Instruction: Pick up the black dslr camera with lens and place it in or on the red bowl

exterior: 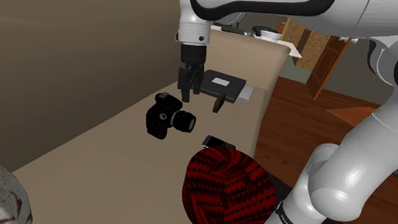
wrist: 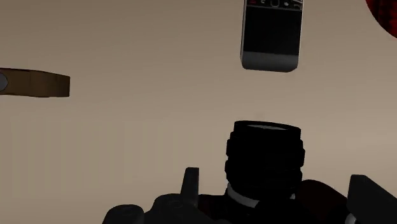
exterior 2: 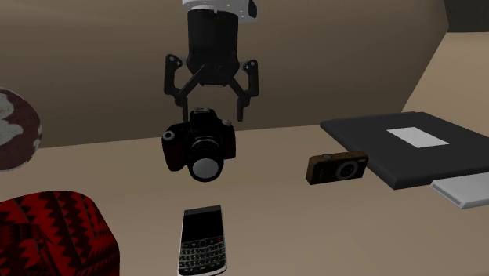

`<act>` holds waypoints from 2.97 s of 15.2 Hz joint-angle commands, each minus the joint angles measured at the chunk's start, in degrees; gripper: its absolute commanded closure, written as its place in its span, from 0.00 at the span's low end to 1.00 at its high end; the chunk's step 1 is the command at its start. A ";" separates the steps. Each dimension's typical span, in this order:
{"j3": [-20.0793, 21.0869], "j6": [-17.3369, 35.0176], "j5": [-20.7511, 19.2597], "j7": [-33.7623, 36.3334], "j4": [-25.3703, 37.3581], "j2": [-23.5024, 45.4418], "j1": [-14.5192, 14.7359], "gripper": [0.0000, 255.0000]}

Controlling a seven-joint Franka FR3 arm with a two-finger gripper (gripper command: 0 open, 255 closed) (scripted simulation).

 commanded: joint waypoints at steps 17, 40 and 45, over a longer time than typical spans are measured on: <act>1.45 4.35 -0.21 -1.53 -1.00 4.24 1.35 0.00; 1.35 -5.79 -0.36 -0.75 10.22 5.30 1.29 1.00; 1.35 -9.86 -0.45 -0.36 15.34 6.34 1.29 1.00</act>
